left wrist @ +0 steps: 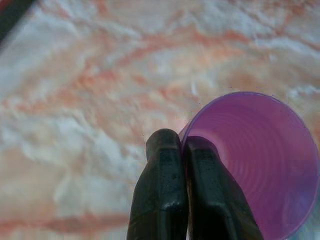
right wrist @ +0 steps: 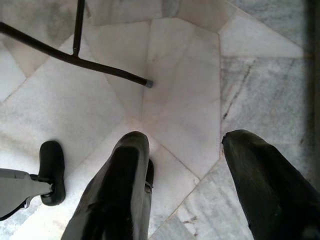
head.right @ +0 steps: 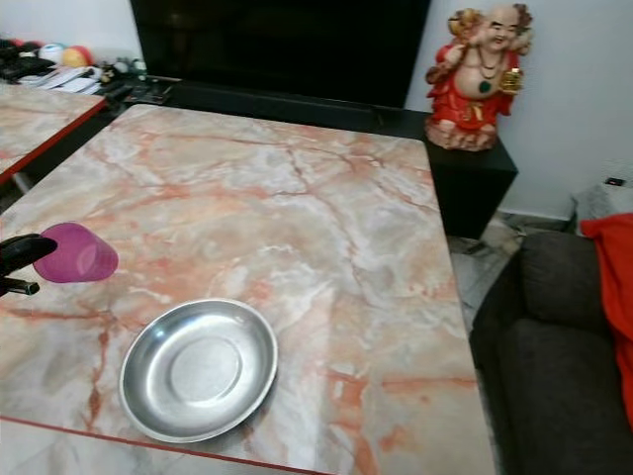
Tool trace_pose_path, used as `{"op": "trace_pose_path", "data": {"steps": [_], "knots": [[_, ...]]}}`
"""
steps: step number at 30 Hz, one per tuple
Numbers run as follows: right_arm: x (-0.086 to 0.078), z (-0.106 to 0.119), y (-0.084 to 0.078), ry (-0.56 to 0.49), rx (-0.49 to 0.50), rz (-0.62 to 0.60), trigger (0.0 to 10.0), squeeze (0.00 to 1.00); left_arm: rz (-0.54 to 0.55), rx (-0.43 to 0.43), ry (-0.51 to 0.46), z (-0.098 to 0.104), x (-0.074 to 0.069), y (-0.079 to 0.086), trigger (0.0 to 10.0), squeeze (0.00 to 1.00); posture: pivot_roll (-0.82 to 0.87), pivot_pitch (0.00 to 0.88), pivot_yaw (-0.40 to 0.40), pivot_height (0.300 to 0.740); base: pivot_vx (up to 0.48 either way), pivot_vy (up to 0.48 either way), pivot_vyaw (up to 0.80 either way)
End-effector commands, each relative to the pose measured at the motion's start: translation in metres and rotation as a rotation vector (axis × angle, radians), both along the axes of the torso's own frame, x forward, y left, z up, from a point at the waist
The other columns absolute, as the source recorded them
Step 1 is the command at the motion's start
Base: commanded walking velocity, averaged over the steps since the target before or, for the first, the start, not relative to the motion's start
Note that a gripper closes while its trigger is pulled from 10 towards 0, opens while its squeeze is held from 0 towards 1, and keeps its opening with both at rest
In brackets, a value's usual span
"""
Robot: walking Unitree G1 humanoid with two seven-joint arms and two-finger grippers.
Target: Setting the table
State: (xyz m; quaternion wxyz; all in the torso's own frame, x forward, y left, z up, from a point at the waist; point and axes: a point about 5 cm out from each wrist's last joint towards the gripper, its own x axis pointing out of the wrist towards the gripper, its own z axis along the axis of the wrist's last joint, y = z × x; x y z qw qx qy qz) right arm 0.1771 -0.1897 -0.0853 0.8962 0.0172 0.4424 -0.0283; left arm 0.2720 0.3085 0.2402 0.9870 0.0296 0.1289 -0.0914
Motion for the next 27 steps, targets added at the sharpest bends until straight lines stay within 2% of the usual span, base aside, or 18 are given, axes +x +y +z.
{"op": "trace_pose_path", "data": {"steps": [1, 5, 8, 17, 27], "knots": [[-0.005, -0.002, 0.000, 0.017, 0.002, -0.006, 10.0, 0.00, -0.057, -0.003, 0.071, -0.004, 0.000, -0.011, 10.0, 0.00, 0.17, 0.093, -0.048, 0.740, 0.000, 0.000, 0.00], [-0.006, -0.003, 0.000, 0.020, 0.001, -0.008, 10.0, 0.00, -0.084, -0.036, 0.124, -0.010, 0.000, -0.019, 10.0, 0.00, 0.17, 0.093, -0.047, 0.740, 0.000, 0.000, 0.00], [-0.006, -0.003, 0.000, 0.021, 0.001, -0.008, 10.0, 0.00, -0.099, -0.029, 0.136, -0.011, 0.001, -0.022, 10.0, 0.00, 0.17, 0.095, -0.045, 0.740, 0.000, 0.000, 0.00], [-0.006, -0.003, 0.000, 0.020, 0.002, -0.011, 10.0, 0.00, -0.092, 0.020, 0.180, -0.013, 0.001, -0.021, 10.0, 0.00, 0.17, 0.108, -0.044, 0.740, 0.000, 0.000, 0.00], [-0.006, -0.003, 0.000, 0.021, 0.003, -0.014, 10.0, 0.00, -0.069, 0.021, 0.202, -0.021, 0.002, -0.023, 10.0, 0.00, 0.17, 0.123, -0.049, 0.740, 0.000, 0.000, 0.00]]}}
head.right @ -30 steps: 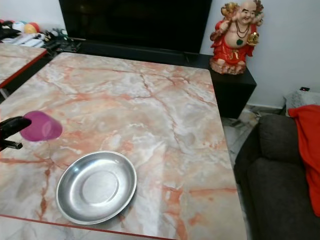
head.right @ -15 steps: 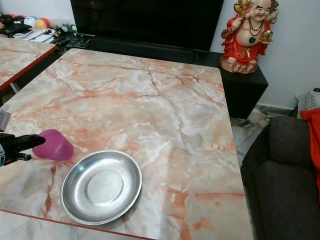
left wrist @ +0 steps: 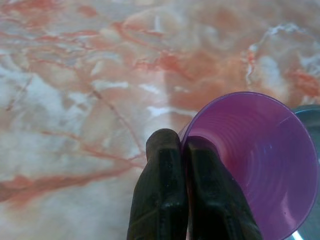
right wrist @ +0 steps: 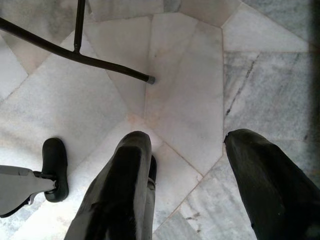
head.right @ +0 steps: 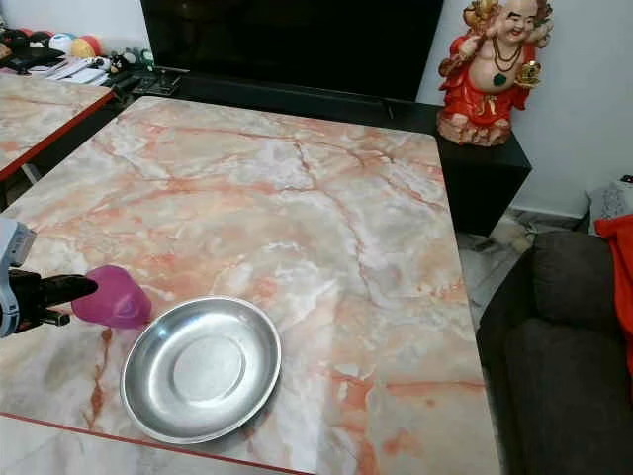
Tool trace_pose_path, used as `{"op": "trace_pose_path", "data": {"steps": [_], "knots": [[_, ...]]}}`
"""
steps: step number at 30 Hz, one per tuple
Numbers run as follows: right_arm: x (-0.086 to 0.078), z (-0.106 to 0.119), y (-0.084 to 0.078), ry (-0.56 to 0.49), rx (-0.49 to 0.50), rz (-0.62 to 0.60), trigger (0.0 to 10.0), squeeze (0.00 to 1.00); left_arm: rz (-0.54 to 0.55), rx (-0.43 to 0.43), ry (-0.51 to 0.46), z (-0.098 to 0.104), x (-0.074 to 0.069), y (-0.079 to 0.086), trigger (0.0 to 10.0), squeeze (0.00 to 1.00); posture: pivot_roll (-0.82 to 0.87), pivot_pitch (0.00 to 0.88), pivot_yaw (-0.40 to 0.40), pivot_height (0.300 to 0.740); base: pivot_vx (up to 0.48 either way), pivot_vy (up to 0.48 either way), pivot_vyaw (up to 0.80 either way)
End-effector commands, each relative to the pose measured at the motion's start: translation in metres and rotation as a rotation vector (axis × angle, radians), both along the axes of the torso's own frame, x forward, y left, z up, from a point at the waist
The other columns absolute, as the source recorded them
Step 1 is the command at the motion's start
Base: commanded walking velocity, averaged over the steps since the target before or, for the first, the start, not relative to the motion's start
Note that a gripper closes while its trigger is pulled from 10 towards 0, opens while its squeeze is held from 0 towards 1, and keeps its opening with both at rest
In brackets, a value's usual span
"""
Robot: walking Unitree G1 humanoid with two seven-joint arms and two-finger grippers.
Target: Setting the table
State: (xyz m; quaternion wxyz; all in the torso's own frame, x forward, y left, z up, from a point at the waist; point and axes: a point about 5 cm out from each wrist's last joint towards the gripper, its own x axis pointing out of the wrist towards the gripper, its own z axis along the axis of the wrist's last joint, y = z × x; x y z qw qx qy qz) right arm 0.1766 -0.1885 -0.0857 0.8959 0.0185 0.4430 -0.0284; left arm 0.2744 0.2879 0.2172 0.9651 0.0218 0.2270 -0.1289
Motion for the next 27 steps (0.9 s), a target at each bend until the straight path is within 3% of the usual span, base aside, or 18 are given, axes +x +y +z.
{"op": "trace_pose_path", "data": {"steps": [1, 4, 10, 11, 12, 13, 27], "knots": [[-0.0050, -0.0023, -0.0015, 0.019, 0.000, -0.012, 10.0, 0.00, 0.009, 0.033, 0.000, 0.0013, -0.0007, -0.0014, 10.0, 0.00, 0.17, 0.127, -0.052, 0.740, 0.000, 0.000, 0.00], [-0.0051, -0.0023, -0.0017, 0.020, -0.001, -0.014, 10.0, 0.00, 0.026, 0.033, 0.002, 0.0007, -0.0011, 0.0001, 10.0, 0.07, 0.17, 0.134, -0.054, 0.740, 0.000, 0.000, 0.00], [-0.0049, -0.0023, -0.0019, 0.021, -0.001, -0.014, 10.0, 0.00, 0.041, 0.024, 0.007, -0.0019, -0.0013, -0.0004, 10.0, 0.07, 0.17, 0.143, -0.056, 0.740, 0.000, 0.000, 0.00], [-0.0049, -0.0023, -0.0019, 0.021, -0.001, -0.014, 10.0, 0.00, 0.041, 0.024, 0.007, -0.0022, -0.0013, -0.0006, 10.0, 0.19, 0.17, 0.143, -0.056, 0.740, 0.000, 0.000, 0.00], [-0.0049, -0.0023, -0.0018, 0.021, -0.001, -0.014, 10.0, 0.00, 0.042, 0.024, 0.008, -0.0023, -0.0013, -0.0007, 10.0, 0.19, 0.17, 0.143, -0.056, 0.740, 0.000, 0.000, 0.00], [-0.0048, -0.0022, -0.0019, 0.021, -0.001, -0.014, 10.0, 0.00, 0.042, 0.024, 0.007, -0.0022, -0.0011, -0.0010, 10.0, 0.37, 0.16, 0.147, -0.057, 0.740, 0.000, 0.000, 0.00], [-0.0041, -0.0018, -0.0027, 0.019, -0.003, -0.014, 10.0, 0.00, 0.079, 0.027, -0.018, 0.0049, 0.0003, 0.0014, 10.0, 0.38, 0.16, 0.153, -0.061, 0.740, 0.000, 0.000, 0.00]]}}
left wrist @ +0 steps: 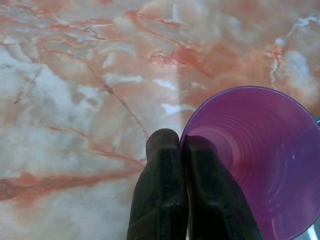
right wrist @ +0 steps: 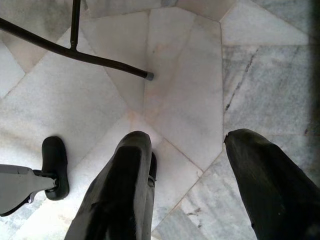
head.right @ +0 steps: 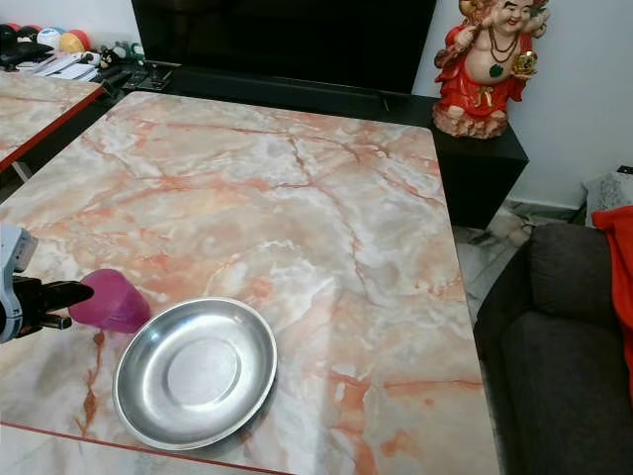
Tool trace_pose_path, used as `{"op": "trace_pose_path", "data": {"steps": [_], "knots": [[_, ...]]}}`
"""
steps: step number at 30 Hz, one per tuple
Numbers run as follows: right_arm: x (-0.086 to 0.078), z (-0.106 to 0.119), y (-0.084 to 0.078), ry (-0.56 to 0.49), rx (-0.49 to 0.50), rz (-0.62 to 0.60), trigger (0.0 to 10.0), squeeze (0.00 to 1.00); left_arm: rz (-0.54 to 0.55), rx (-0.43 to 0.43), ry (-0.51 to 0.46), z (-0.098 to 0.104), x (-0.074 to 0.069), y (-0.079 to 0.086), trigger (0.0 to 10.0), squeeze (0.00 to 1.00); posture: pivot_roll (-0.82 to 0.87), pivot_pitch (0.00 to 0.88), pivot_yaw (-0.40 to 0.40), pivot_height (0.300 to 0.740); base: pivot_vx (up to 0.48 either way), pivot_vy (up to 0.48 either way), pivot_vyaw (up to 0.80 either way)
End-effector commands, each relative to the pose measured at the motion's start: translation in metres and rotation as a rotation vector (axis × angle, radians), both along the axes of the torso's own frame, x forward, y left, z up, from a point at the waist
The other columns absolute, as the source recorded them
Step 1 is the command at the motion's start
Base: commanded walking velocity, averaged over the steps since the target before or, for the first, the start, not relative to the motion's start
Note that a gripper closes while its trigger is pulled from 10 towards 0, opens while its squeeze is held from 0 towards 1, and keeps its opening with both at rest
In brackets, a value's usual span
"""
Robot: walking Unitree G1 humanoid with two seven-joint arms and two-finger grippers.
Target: Setting the table
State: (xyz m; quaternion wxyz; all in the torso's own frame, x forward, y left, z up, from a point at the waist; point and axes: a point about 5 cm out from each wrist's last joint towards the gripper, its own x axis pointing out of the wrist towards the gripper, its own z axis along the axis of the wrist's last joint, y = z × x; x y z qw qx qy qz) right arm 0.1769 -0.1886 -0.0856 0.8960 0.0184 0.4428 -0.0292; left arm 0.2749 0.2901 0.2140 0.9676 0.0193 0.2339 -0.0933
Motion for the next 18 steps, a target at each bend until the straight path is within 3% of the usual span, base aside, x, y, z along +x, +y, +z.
{"op": "trace_pose_path", "data": {"steps": [1, 10, 11, 18], "knots": [[-0.0044, -0.0019, -0.0026, 0.020, -0.002, -0.013, 10.0, 0.00, 0.012, 0.013, -0.035, 0.0101, 0.0003, -0.0005, 10.0, 0.38, 0.17, 0.154, -0.061, 0.740, 0.000, 0.000, 0.00], [-0.0042, -0.0019, -0.0022, 0.020, -0.002, -0.012, 10.0, 0.00, 0.013, 0.005, -0.043, 0.0122, 0.0013, -0.0014, 10.0, 0.32, 0.17, 0.154, -0.060, 0.740, 0.000, 0.000, 0.00], [-0.0042, -0.0020, -0.0020, 0.020, -0.001, -0.012, 10.0, 0.00, 0.011, 0.000, -0.039, 0.0114, 0.0013, -0.0020, 10.0, 0.00, 0.16, 0.154, -0.060, 0.740, 0.000, 0.000, 0.00], [-0.0042, -0.0019, -0.0022, 0.020, -0.001, -0.014, 10.0, 0.00, 0.015, -0.004, -0.044, 0.0125, 0.0024, -0.0025, 10.0, 0.00, 0.16, 0.155, -0.060, 0.740, 0.000, 0.000, 0.00]]}}
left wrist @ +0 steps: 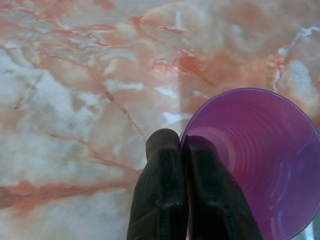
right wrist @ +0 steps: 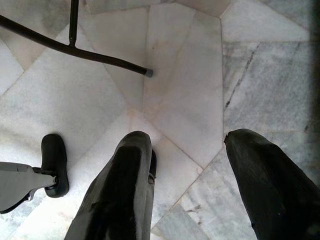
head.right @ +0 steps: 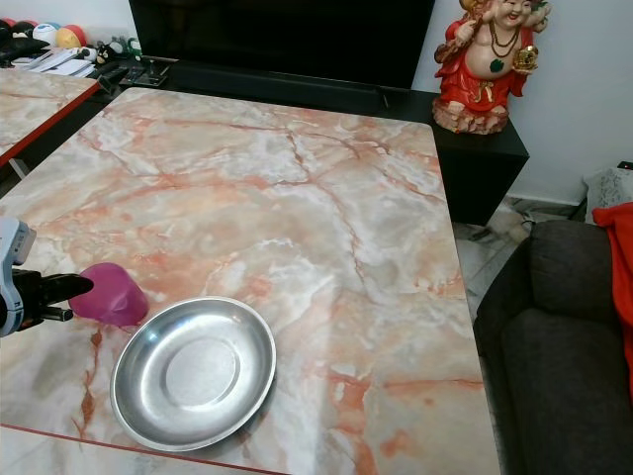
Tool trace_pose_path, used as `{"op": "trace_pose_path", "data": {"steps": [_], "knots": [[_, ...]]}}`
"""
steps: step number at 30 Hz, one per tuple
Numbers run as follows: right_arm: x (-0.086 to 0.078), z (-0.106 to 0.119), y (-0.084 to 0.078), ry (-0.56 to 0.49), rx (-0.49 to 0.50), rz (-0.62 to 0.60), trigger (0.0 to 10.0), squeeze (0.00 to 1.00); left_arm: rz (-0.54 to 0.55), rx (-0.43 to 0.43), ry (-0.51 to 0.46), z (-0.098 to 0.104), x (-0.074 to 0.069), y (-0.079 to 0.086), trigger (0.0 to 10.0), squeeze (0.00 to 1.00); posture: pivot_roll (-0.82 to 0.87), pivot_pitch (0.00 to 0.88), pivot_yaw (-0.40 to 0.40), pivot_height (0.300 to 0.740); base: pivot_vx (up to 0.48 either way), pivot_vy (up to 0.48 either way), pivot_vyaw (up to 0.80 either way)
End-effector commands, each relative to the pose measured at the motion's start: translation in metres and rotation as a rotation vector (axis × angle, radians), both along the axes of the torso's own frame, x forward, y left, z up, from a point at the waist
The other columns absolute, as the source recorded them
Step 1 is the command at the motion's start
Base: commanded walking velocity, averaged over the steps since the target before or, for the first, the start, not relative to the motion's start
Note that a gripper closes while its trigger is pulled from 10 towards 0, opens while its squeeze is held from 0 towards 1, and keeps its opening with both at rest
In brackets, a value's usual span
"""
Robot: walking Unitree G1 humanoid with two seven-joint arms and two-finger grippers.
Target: Setting the table
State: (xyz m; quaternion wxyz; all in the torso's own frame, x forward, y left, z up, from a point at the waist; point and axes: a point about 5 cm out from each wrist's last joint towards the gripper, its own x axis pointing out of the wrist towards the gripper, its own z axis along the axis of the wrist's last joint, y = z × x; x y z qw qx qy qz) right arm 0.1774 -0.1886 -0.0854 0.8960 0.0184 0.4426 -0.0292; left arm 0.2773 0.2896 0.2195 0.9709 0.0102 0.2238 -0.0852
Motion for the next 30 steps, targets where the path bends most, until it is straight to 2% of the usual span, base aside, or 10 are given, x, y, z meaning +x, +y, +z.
{"op": "trace_pose_path", "data": {"steps": [1, 2, 3, 20, 21, 22, 26, 30], "knots": [[-0.005, -0.002, -0.002, 0.021, -0.002, -0.014, 10.0, 0.00, -0.006, 0.013, -0.025, 0.008, 0.000, -0.002, 10.0, 0.80, 0.16, 0.156, -0.060, 0.740, 0.000, 0.000, 0.00], [-0.005, -0.002, -0.002, 0.021, -0.002, -0.014, 10.0, 0.00, -0.007, 0.013, -0.026, 0.008, 0.000, -0.002, 10.0, 0.80, 0.16, 0.156, -0.060, 0.740, 0.000, 0.000, 0.00], [-0.005, -0.002, -0.002, 0.021, -0.002, -0.014, 10.0, 0.00, -0.007, 0.014, -0.026, 0.008, 0.000, -0.002, 10.0, 1.00, 0.16, 0.156, -0.060, 0.740, 0.000, 0.000, 0.00], [-0.004, -0.002, -0.002, 0.023, -0.002, -0.012, 10.0, 0.00, -0.016, 0.015, -0.063, 0.016, 0.002, -0.006, 10.0, 1.00, 0.17, 0.155, -0.063, 0.740, 0.000, 0.000, 0.00], [-0.004, -0.002, -0.002, 0.023, -0.002, -0.012, 10.0, 0.00, -0.013, 0.016, -0.064, 0.017, 0.002, -0.006, 10.0, 0.90, 0.17, 0.155, -0.063, 0.740, 0.000, 0.000, 0.00], [-0.005, -0.002, -0.002, 0.023, -0.002, -0.013, 10.0, 0.00, -0.001, 0.034, -0.082, 0.019, 0.002, -0.005, 10.0, 0.00, 0.17, 0.155, -0.063, 0.740, 0.000, 0.000, 0.00], [-0.004, -0.002, -0.003, 0.023, -0.001, -0.012, 10.0, 0.00, 0.009, 0.034, -0.130, 0.028, 0.003, -0.005, 10.0, 0.00, 0.17, 0.155, -0.066, 0.740, 0.000, 0.000, 0.00], [-0.004, -0.002, -0.003, 0.023, -0.003, -0.009, 10.0, 0.00, -0.006, 0.089, -0.185, 0.039, 0.001, -0.007, 10.0, 0.00, 0.17, 0.156, -0.068, 0.740, 0.000, 0.000, 0.00]]}}
